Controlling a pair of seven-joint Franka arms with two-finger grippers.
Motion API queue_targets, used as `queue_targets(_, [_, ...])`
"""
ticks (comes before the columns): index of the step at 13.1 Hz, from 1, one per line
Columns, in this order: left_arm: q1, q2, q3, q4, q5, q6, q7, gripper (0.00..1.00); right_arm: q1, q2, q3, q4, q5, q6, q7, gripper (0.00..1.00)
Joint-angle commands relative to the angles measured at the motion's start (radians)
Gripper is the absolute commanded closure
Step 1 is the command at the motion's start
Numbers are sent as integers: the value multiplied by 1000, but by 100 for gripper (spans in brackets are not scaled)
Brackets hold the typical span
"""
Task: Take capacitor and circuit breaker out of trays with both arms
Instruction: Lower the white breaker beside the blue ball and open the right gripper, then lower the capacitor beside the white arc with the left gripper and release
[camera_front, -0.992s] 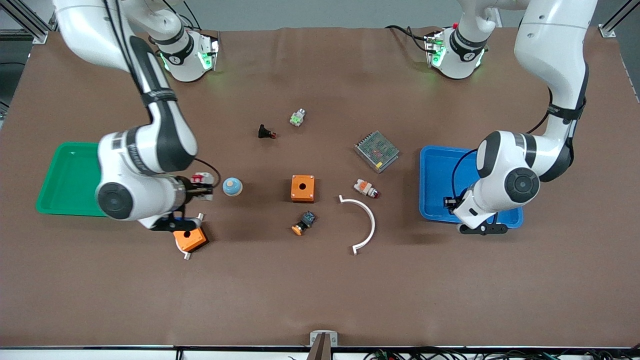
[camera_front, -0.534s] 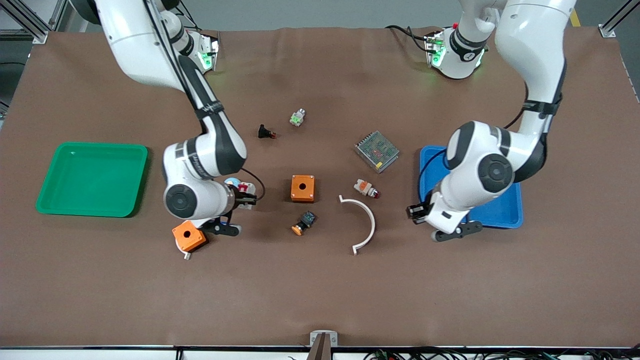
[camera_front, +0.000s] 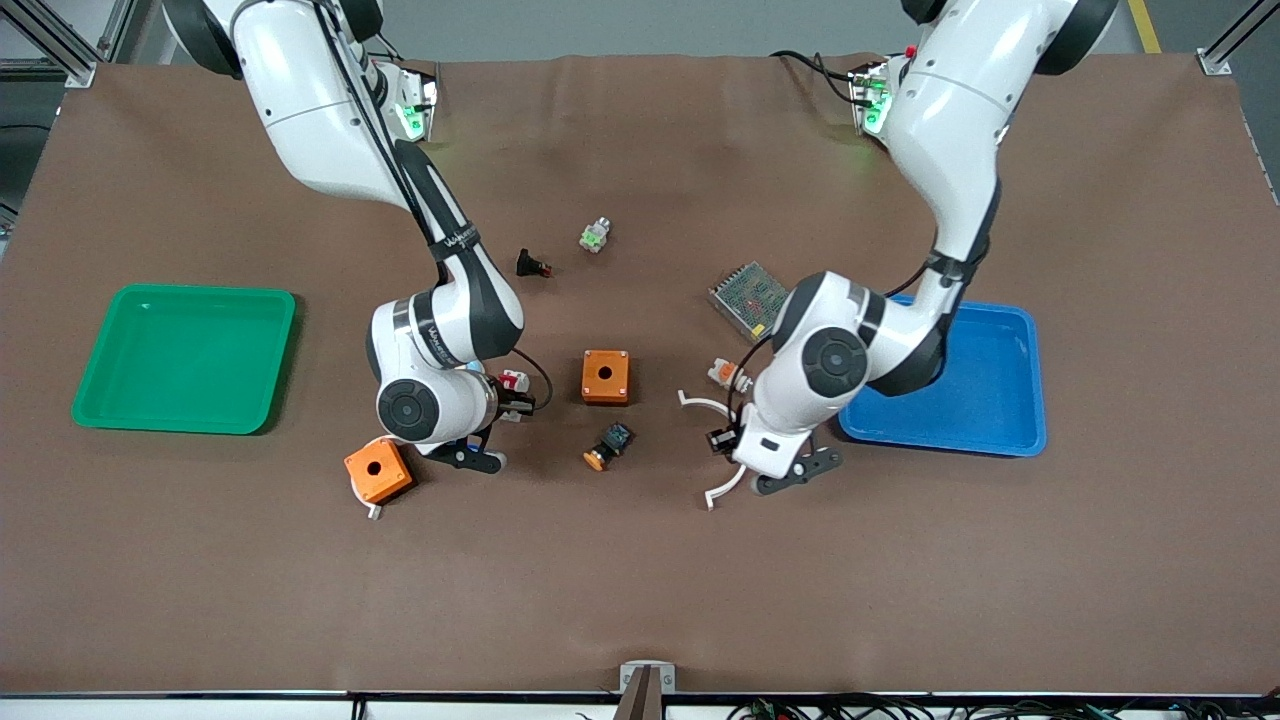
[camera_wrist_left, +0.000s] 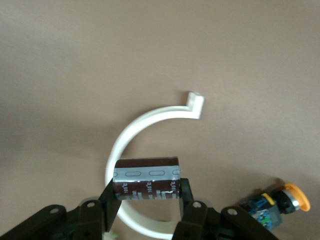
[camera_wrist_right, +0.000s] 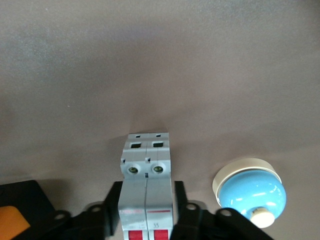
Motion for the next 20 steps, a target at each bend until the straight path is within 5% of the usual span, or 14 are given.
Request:
queue_targets(1, [-46, 35, 6, 42, -16, 46, -39, 99, 0, -14, -4, 31, 24, -22, 16, 0])
queue_targets(5, [-104, 79, 14, 42, -12, 77, -62, 91, -15, -150, -78, 30, 4, -155, 2, 0])
queue_targets(10, [-109, 118, 17, 42, -4, 210, -58, 60, -20, -424, -173, 26, -139, -364, -12, 0])
queue_targets(13, [-109, 115, 29, 44, -3, 229, -52, 17, -58, -547, -196, 10, -278, -453, -235, 0])
queue_targets(15, [-109, 95, 51, 44, 14, 227, -53, 0, -137, -612, -196, -35, -282, -447, -353, 0])
queue_targets(20, [-97, -68, 109, 41, 57, 105, -50, 0, -227, -696, -196, -72, -289, -387, -530, 0])
